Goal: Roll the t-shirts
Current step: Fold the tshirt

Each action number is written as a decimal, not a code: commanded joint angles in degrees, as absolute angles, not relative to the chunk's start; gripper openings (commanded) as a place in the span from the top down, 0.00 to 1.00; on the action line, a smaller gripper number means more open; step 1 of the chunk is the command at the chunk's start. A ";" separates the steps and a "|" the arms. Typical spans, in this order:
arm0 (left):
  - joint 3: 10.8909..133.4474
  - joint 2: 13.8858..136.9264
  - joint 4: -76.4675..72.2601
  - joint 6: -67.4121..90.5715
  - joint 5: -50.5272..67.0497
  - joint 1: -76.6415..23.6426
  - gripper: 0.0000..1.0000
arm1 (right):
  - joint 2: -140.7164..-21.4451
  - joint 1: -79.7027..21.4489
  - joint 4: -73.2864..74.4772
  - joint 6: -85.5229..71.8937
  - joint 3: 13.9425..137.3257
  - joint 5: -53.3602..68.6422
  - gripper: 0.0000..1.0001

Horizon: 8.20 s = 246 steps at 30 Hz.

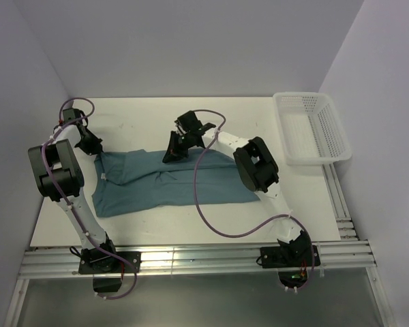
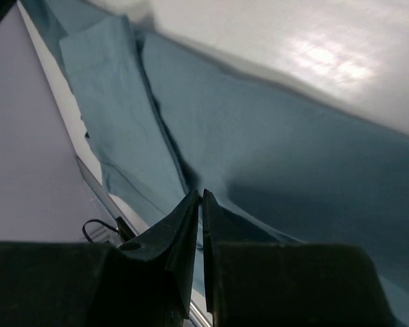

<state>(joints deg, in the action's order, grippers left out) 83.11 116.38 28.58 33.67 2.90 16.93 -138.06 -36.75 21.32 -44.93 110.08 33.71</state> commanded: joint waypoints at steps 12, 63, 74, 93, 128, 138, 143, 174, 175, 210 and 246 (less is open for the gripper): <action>86.84 117.69 27.60 32.70 1.05 16.79 1.00 | -134.30 -39.55 19.86 -42.28 102.84 35.95 0.88; 89.21 118.83 30.50 32.78 0.35 15.38 1.00 | -148.18 -37.00 -1.56 -52.29 119.62 41.66 0.42; 88.77 119.27 30.06 33.13 0.26 15.38 1.00 | -147.75 -37.18 -2.02 -52.65 117.33 43.59 0.48; 89.21 119.62 29.79 33.13 0.26 15.29 1.00 | -143.53 -38.67 -3.87 -53.35 112.33 45.70 0.59; 88.68 119.71 29.71 32.61 0.26 15.29 1.00 | -129.56 -43.15 -11.62 -51.53 91.50 53.09 0.96; 89.47 120.41 30.15 32.61 0.26 15.29 1.00 | -124.81 -44.91 2.26 -37.55 89.29 50.81 0.89; 89.74 120.59 30.41 32.43 0.26 15.29 1.00 | -123.49 -45.62 10.97 -28.67 88.07 48.08 0.54; 87.27 108.81 35.94 32.17 -1.05 15.56 0.30 | -141.77 -43.15 11.34 -33.40 119.09 42.19 0.34; 87.54 107.76 36.47 32.34 -1.14 15.56 0.29 | -141.94 -43.15 11.42 -33.40 119.00 41.67 0.34; 76.47 114.96 25.49 41.84 17.32 7.82 0.69 | -140.99 -43.86 4.76 -39.64 116.20 48.42 0.96; 74.52 113.56 21.43 38.50 14.24 7.12 0.71 | -120.85 -51.25 15.93 -24.68 95.72 50.36 0.43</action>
